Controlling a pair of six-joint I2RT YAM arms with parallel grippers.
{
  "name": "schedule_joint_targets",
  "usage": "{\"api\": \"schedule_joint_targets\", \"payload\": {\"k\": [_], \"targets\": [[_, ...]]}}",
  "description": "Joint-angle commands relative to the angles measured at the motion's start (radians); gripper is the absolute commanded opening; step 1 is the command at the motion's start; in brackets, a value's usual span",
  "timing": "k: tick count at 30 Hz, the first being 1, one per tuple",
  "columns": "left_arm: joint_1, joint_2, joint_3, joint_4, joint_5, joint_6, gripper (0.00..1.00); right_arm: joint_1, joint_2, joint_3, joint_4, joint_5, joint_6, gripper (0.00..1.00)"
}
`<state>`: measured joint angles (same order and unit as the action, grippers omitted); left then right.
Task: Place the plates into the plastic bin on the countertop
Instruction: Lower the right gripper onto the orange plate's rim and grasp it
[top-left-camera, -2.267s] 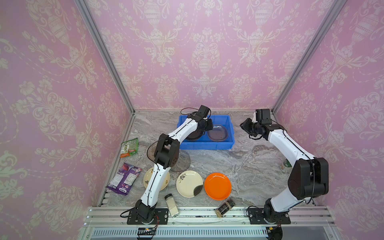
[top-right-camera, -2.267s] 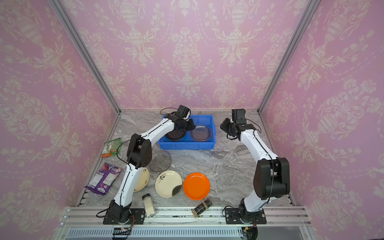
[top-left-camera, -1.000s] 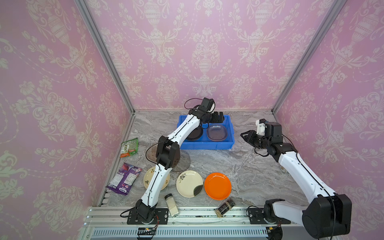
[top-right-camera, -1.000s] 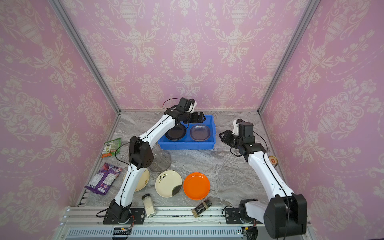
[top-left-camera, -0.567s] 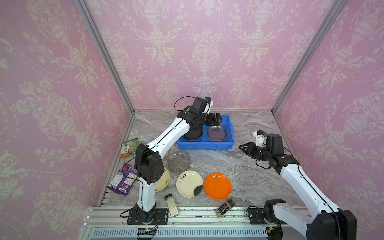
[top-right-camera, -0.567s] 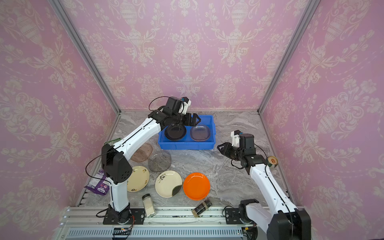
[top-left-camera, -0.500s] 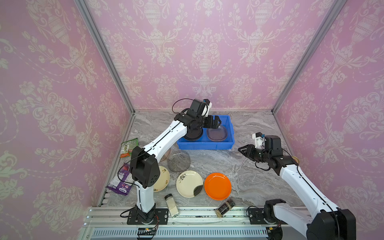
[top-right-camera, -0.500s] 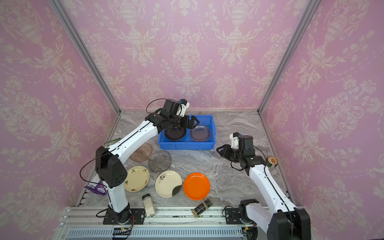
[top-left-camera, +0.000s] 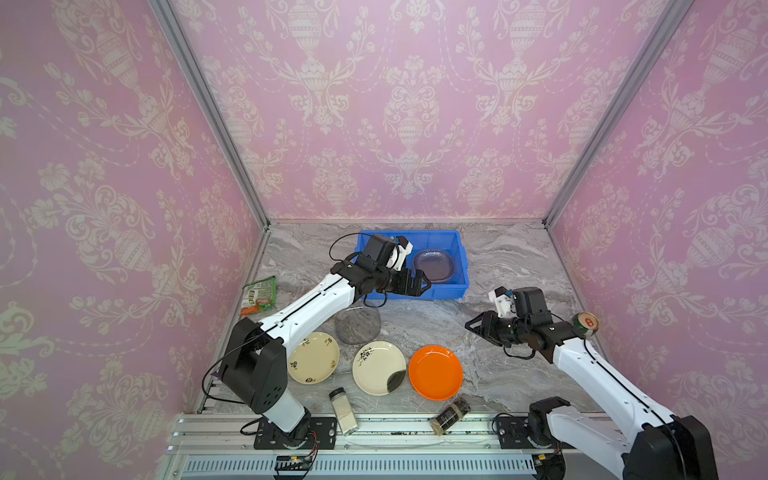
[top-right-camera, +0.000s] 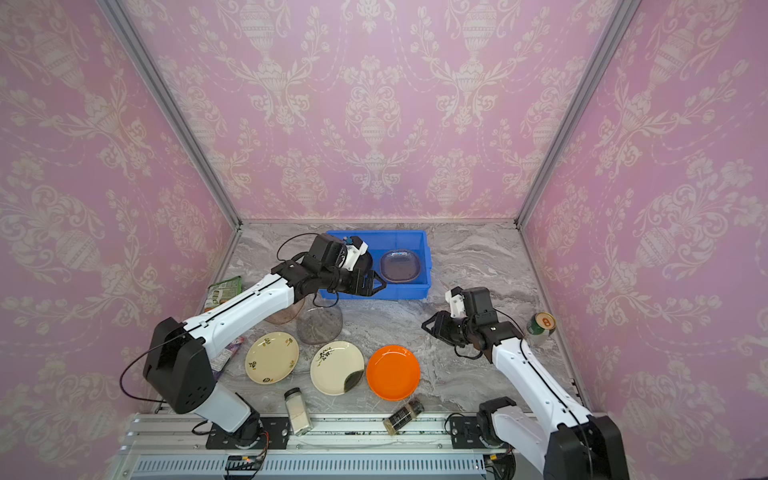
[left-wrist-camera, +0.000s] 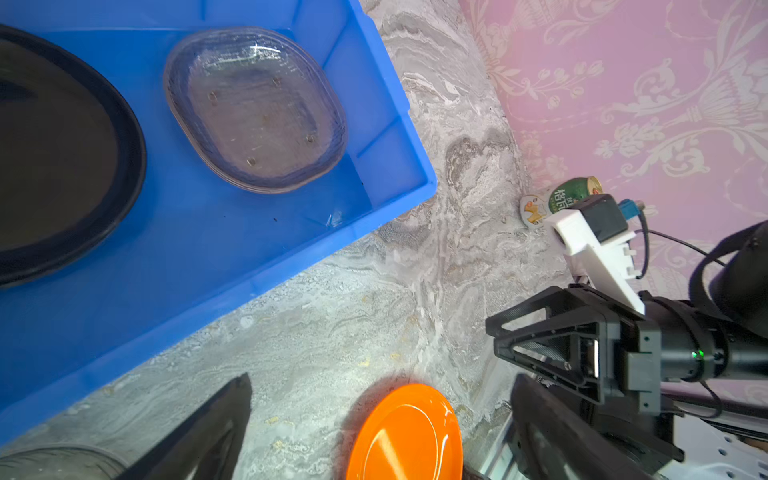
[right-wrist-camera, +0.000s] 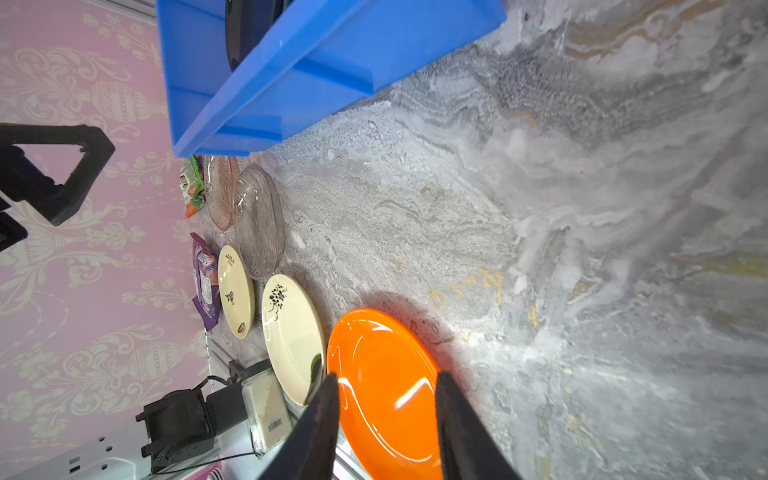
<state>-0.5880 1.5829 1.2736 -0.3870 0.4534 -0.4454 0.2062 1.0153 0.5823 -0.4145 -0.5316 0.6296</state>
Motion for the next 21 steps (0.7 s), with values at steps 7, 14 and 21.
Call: {"api": "schedule_joint_targets", "payload": {"k": [7,14,21], "targets": [[-0.013,-0.039,-0.133,0.134,0.116,-0.100,0.98,0.074,-0.057,-0.126,-0.054,-0.027,0.087,0.36],[-0.013,-0.028,-0.171,0.194,0.145,-0.133,0.98,0.122,-0.055,-0.223,0.028,-0.088,0.172,0.38],[-0.013,-0.009,-0.166,0.229,0.151,-0.149,0.97,0.135,-0.038,-0.299,0.129,-0.123,0.223,0.36]]}}
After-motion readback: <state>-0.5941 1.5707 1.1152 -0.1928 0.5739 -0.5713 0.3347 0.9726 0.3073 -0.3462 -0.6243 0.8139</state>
